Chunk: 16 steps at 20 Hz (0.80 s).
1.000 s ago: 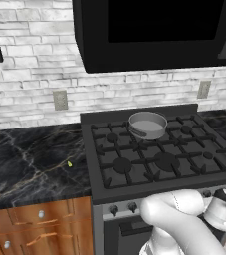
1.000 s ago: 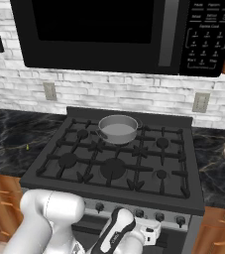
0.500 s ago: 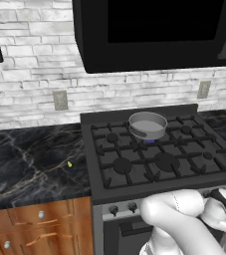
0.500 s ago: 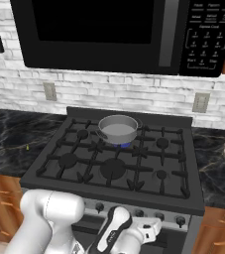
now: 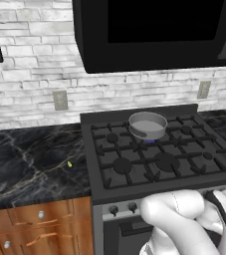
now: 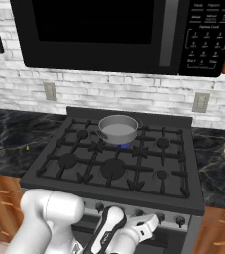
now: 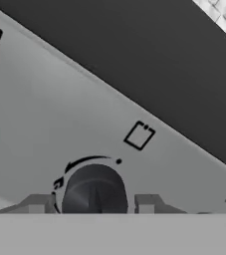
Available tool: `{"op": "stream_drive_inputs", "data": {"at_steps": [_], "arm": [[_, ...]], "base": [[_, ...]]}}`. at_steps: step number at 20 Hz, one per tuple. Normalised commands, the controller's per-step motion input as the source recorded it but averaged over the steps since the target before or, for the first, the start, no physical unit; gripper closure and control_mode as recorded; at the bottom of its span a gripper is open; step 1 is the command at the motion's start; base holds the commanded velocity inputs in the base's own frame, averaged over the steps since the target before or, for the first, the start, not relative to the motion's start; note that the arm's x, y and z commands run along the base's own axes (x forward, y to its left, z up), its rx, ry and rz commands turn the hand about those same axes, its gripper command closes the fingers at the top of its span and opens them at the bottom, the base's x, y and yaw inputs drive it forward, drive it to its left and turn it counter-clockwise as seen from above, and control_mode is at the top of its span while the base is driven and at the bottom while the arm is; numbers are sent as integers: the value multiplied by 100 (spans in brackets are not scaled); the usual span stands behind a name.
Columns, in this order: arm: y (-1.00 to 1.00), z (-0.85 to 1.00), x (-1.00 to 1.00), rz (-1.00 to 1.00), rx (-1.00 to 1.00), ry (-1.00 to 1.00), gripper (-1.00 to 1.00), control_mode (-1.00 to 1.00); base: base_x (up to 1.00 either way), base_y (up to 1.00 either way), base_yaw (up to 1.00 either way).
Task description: Turn on the burner for the pot on the stove. Wait thirty seconds for the pot to heat up. Then add the lemon wedge to the pot.
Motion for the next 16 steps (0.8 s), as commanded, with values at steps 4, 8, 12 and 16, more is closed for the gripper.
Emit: {"op": "stream_drive_inputs", "data": {"at_steps": [4, 8, 12, 16], "arm": [[0, -7, 0, 2, -17, 0, 100, -100], [0, -7, -3, 2, -15, 0, 100, -100], [-2, -2, -1, 0, -1, 0, 100, -100], [0, 0, 0, 0, 0, 0, -100, -100]], "base": [[0, 0, 0], [0, 0, 0], [0, 0, 0], [0, 0, 0]]}}
